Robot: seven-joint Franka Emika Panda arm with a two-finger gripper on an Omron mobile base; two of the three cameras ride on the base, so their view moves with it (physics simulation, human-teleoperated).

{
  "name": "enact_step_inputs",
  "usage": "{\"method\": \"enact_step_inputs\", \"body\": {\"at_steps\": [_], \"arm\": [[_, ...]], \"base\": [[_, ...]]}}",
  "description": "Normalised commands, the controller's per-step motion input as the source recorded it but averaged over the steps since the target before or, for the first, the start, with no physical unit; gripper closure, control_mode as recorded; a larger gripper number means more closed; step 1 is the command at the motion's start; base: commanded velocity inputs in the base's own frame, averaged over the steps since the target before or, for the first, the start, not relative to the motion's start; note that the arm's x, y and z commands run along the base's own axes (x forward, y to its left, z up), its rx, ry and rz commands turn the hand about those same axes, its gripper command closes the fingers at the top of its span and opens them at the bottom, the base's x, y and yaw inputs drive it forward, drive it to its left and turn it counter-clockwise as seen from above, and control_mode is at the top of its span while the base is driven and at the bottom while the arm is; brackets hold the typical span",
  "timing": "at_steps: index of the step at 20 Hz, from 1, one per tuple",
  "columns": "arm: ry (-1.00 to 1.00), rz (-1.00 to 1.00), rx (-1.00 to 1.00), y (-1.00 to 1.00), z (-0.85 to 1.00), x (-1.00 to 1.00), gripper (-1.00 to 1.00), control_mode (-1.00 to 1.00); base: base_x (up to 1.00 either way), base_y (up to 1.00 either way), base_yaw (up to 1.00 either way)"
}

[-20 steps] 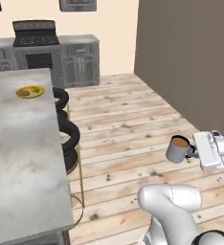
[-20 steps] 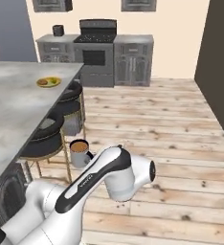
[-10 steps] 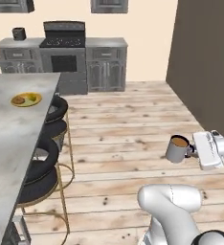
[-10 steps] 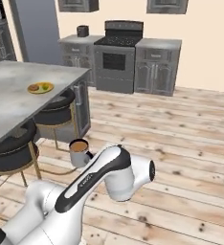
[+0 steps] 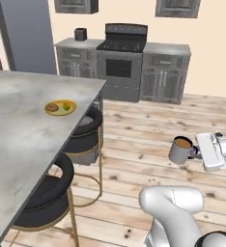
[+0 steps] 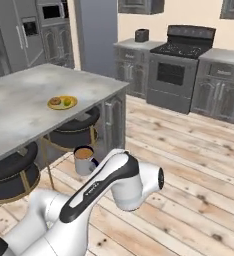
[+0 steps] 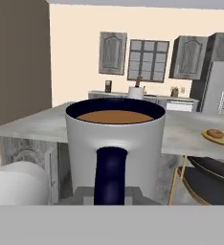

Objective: Pick up the brewed coffee from the coffee machine and place it next to the breakfast plate on the dining counter.

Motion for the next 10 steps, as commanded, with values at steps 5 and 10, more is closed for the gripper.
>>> {"method": "enact_step_inputs", "body": {"at_steps": [5,10], "arm": [[0.0,0.0,0.0,0.0,0.0,0.0,1.0,1.0],[0.0,0.0,0.0,0.0,0.0,0.0,1.0,1.0]], "base": [[0.99,-0.48,0.52],[0.94,-0.59,0.5]]}}
